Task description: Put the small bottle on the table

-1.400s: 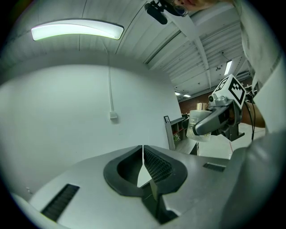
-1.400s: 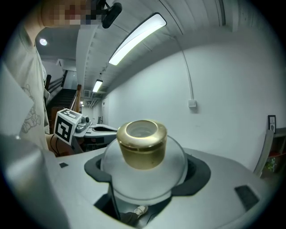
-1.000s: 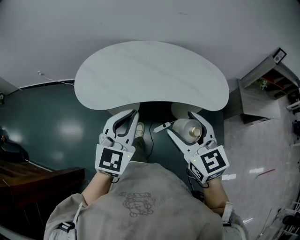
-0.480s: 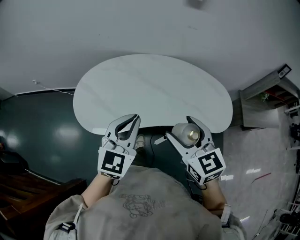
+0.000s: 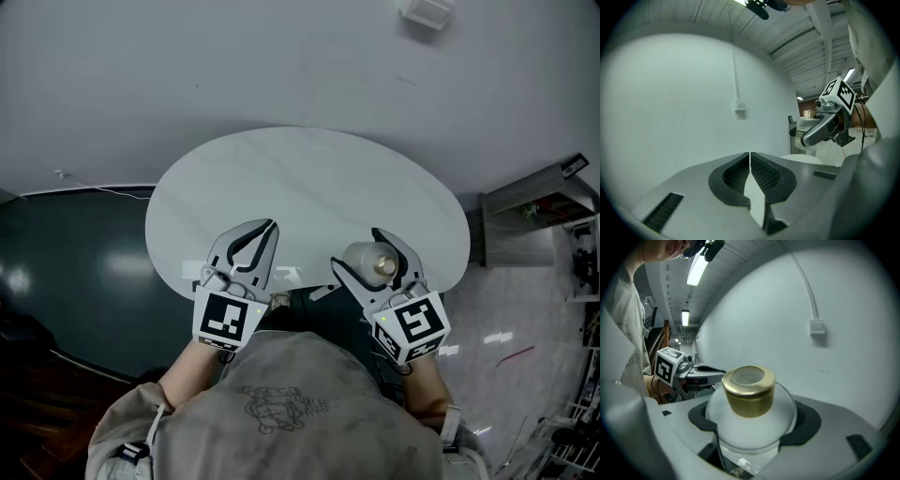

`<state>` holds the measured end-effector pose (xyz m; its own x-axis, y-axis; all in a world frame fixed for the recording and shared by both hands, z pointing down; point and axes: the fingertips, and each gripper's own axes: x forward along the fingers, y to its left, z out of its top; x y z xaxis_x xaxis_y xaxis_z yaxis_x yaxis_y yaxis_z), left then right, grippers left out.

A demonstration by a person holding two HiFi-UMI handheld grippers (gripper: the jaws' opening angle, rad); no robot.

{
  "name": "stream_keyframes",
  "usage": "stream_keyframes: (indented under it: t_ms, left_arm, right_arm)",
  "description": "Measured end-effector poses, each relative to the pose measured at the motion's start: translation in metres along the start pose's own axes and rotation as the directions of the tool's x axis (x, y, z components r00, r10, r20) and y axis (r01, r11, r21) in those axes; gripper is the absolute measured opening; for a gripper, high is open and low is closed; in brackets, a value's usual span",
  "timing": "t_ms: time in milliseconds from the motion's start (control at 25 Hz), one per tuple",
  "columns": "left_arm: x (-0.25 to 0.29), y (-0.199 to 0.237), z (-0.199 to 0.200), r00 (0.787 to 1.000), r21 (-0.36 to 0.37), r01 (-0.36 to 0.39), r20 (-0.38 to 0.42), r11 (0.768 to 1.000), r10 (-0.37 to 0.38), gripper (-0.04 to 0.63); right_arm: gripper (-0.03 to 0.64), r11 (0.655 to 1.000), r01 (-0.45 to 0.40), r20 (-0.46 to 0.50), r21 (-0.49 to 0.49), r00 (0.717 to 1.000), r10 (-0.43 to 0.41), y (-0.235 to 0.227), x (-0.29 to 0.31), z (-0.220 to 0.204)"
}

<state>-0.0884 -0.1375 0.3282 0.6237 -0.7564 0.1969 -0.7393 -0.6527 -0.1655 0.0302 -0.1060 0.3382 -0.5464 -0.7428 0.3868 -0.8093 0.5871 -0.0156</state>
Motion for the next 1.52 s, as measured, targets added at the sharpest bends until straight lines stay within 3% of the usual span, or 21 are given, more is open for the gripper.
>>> stream_keyframes:
  t_ms: [480,1120,1520]
  left_arm:
    - [0.027,0.031,-0.004,1.0,-0.004,0.011,-0.017,1.0,-0.011,0.023]
    - [0.061,0.024,0.005,0.995,-0.018,-0.097,-0.036,0.995,0.096,0.023]
    - [0.105,0.046,0.01,0.992,-0.023,-0.128,-0.018,0.992,0.128,0.023]
  right_arm:
    - [0.341,1.0,-0.024,-0.019,-0.01,1.0,0.024,-0.017,0.041,0.014]
    - [0.341,0.993,-0.115,-0.023,-0.042,0.993,0.114,-0.059,0.047,0.018]
    - [0.341,0.988,-0.136,-0.044,-0.068,0.99,0.133,-0.095,0.089,0.028]
